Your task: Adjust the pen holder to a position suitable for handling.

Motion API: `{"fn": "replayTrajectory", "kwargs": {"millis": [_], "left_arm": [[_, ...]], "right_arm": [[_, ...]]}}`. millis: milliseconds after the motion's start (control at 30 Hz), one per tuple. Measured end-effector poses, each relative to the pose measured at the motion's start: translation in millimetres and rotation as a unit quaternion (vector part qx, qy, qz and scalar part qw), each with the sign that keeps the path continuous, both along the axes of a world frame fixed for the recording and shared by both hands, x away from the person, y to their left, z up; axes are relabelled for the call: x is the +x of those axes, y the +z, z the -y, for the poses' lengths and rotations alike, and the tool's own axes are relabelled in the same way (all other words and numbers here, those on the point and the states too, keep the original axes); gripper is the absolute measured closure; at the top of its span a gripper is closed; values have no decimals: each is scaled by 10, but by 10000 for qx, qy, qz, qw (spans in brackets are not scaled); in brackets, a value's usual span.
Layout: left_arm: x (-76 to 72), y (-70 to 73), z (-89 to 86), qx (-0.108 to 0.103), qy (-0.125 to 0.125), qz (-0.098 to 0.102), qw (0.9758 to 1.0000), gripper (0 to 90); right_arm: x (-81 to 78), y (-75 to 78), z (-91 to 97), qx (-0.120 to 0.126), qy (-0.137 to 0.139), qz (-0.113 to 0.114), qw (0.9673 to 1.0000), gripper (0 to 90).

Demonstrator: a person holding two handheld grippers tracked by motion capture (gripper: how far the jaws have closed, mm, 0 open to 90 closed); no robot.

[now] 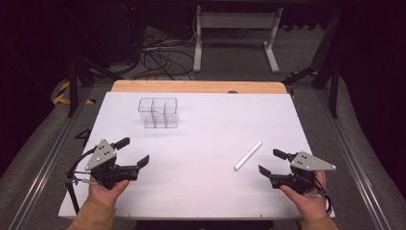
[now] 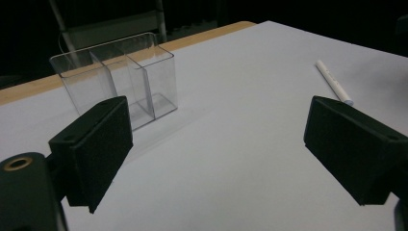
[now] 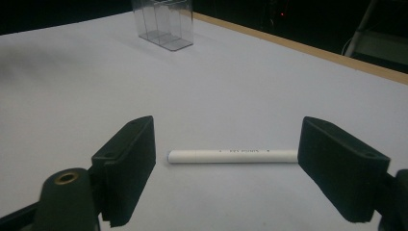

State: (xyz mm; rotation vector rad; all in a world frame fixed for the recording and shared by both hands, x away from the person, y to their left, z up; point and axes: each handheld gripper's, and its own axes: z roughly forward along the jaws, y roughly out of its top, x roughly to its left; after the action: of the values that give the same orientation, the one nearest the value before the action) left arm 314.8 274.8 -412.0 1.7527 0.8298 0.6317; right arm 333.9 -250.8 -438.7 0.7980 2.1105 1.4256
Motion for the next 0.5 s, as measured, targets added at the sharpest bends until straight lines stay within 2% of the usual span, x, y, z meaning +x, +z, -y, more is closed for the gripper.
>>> {"fn": "replayTrajectory", "kwargs": {"millis": [167,400,500], "left_arm": [[139,83,18,115,-43,-33,9999,114],[286,159,44,138,-53,-69,9999,122],[353,185,62,134,-212,-189,9995,121]], "right_arm": [[-24,-25,20,-5,-23,-32,10000,214],[-55,-41,40,-11,-50,-69,10000,214],[-63,-43,54,-17,-75,-70,9999,214]]}}
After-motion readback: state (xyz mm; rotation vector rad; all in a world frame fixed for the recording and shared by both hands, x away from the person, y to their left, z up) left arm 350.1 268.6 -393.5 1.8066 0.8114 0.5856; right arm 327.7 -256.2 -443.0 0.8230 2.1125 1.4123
